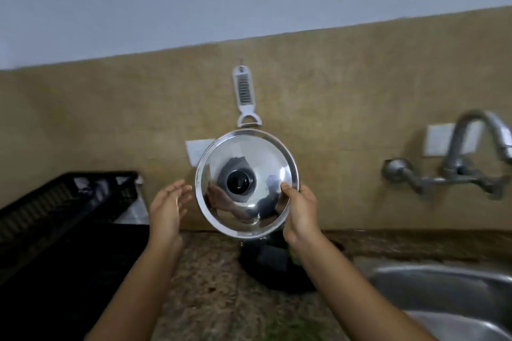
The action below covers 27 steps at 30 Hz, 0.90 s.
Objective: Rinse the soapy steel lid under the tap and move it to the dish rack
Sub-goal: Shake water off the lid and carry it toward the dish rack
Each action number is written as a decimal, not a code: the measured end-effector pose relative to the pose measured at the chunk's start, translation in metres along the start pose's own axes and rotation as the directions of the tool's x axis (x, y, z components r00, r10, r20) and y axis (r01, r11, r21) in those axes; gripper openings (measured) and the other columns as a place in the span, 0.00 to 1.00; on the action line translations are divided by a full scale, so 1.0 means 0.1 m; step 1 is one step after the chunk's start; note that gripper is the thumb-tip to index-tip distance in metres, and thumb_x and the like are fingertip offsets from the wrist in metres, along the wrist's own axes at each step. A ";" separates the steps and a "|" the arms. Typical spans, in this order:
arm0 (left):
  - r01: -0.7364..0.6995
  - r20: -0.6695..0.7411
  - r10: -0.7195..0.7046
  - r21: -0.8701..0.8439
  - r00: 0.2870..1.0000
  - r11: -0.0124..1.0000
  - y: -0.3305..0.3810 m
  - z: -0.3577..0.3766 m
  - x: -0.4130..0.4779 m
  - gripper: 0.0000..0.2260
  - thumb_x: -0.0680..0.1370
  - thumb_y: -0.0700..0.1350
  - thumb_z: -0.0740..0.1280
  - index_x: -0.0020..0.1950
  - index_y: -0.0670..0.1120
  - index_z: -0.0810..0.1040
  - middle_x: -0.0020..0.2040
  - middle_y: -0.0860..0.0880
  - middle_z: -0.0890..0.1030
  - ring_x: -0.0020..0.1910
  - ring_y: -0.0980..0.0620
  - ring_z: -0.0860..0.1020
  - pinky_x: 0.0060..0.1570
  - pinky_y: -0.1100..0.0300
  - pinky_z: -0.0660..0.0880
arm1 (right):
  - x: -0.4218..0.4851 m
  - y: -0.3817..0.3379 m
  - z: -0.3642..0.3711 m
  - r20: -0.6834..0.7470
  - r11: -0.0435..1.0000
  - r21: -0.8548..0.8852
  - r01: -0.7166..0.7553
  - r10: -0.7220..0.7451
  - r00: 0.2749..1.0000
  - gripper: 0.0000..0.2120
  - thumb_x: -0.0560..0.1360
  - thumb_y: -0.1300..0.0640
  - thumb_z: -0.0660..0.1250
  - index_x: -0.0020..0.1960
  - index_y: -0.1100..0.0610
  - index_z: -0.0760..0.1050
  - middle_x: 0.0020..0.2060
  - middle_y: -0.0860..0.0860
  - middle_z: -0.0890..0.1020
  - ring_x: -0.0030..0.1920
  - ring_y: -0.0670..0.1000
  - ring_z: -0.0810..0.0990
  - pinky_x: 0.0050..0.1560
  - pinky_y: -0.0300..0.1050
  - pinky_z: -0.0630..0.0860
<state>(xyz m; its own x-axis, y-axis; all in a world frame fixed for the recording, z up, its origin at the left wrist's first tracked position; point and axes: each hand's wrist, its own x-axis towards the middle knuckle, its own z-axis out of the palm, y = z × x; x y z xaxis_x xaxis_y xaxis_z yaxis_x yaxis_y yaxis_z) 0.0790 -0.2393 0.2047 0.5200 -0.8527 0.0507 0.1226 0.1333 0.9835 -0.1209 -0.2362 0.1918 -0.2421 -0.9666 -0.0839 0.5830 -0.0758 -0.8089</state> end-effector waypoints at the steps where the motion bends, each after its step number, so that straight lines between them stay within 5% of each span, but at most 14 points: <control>1: -0.018 -0.016 0.018 0.015 1.000 1.000 0.09 -0.21 0.14 0.10 0.81 0.39 0.57 0.52 0.48 0.76 0.45 0.51 0.80 0.43 0.57 0.77 0.43 0.63 0.68 | 0.03 0.11 0.23 0.014 1.000 -0.020 0.005 -0.005 1.000 0.06 0.78 0.65 0.61 0.43 0.58 0.74 0.36 0.54 0.78 0.37 0.52 0.74 0.40 0.49 0.74; 3: -0.045 -0.046 0.048 0.052 0.998 0.998 0.24 -0.62 0.41 0.10 0.81 0.41 0.57 0.56 0.47 0.76 0.46 0.50 0.80 0.43 0.56 0.78 0.42 0.63 0.68 | 0.09 0.32 0.69 0.053 0.998 -0.060 0.014 -0.011 0.999 0.04 0.78 0.65 0.61 0.47 0.60 0.74 0.39 0.56 0.76 0.39 0.54 0.72 0.40 0.55 0.73; 7: -0.086 -0.138 0.102 0.117 0.985 0.989 0.48 -1.52 0.95 0.10 0.81 0.42 0.58 0.57 0.47 0.77 0.49 0.49 0.81 0.47 0.53 0.78 0.43 0.62 0.69 | 0.26 0.82 1.74 0.155 0.995 -0.088 0.047 -0.033 0.987 0.08 0.77 0.66 0.62 0.42 0.56 0.73 0.35 0.54 0.76 0.34 0.50 0.73 0.33 0.42 0.71; 12: -0.084 -0.278 0.122 0.145 0.953 0.986 0.67 -2.29 1.58 0.10 0.79 0.39 0.60 0.57 0.43 0.78 0.46 0.49 0.81 0.44 0.54 0.77 0.37 0.65 0.67 | 0.44 1.41 2.78 0.227 0.992 -0.113 0.064 -0.037 0.973 0.09 0.76 0.66 0.62 0.39 0.56 0.71 0.32 0.53 0.73 0.32 0.51 0.70 0.34 0.44 0.69; 27: 0.047 -0.280 0.023 0.240 0.960 0.970 0.52 -2.98 2.22 0.09 0.80 0.44 0.60 0.57 0.48 0.76 0.52 0.50 0.80 0.49 0.53 0.76 0.38 0.63 0.67 | 0.88 2.50 4.25 0.301 0.954 -0.264 0.142 -0.058 0.952 0.11 0.76 0.64 0.60 0.37 0.53 0.68 0.32 0.51 0.73 0.31 0.51 0.70 0.30 0.43 0.65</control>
<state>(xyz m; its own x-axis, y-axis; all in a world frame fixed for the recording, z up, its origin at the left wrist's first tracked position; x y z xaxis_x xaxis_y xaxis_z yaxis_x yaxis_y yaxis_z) 0.4527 -0.2716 0.2150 0.7384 -0.6740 0.0223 -0.0595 -0.0321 0.9977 0.3331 -0.4438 0.2290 -0.0308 -0.9894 0.1421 0.3168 -0.1445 -0.9374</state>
